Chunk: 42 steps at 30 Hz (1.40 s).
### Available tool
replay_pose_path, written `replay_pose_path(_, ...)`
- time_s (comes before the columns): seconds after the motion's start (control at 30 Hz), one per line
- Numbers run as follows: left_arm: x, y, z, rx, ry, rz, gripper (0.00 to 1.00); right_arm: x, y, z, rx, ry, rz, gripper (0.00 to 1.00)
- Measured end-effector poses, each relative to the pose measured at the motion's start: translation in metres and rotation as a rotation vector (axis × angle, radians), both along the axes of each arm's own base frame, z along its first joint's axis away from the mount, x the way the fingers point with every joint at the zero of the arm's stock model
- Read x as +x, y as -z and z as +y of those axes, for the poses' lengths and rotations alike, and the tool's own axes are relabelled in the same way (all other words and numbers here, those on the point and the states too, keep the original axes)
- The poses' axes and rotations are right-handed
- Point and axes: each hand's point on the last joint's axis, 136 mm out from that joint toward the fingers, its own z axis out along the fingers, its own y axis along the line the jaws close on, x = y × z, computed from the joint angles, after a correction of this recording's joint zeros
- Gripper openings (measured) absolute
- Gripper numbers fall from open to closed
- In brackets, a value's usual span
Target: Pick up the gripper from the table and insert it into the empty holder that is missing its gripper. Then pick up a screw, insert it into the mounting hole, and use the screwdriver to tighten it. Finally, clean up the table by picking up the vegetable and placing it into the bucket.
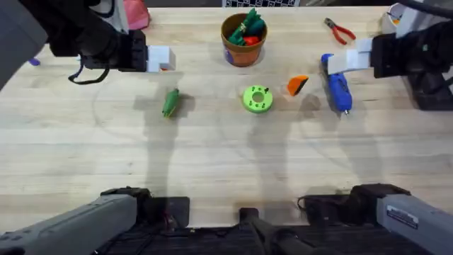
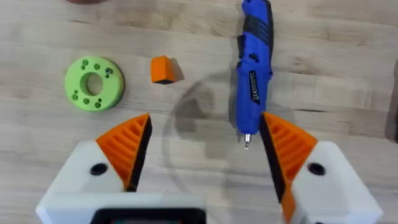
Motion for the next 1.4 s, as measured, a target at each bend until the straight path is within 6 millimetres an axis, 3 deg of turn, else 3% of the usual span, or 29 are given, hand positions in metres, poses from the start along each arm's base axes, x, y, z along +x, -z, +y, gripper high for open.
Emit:
replay_pose_path(0.17, -0.001, 0.002, -0.001, 0.002, 0.02, 0.009, 0.985, 0.001, 0.001, 0.0, -0.001, -0.002, 0.003, 0.994)
replay_pose_path(0.33, -0.024, 0.012, -0.006, 0.009, 0.112, 0.113, 0.985, 0.001, 0.0, 0.0, -0.003, -0.005, 0.001, 0.994)
replay_pose_path(0.47, -0.025, 0.024, -0.008, 0.003, 0.146, 0.165, 0.985, 0.001, 0.0, 0.0, -0.004, -0.006, 0.002, 0.994)
replay_pose_path(0.63, -0.012, 0.057, -0.012, -0.012, 0.169, 0.201, 0.999, 0.001, 0.0, 0.0, -0.004, -0.006, 0.001, 0.993)
replay_pose_path(0.83, -0.021, 0.103, -0.017, -0.041, 0.197, 0.292, 0.999, 0.001, 0.0, 0.0, -0.004, -0.006, 0.0, 0.994)
replay_pose_path(1.2, -0.019, 0.15, -0.021, -0.067, 0.228, 0.409, 0.989, 0.001, 0.0, 0.0, -0.004, -0.006, 0.0, 0.994)
replay_pose_path(1.4, -0.016, 0.151, -0.023, -0.077, 0.242, 0.394, 0.947, 0.001, 0.0, 0.0, -0.004, -0.006, 0.0, 0.994)
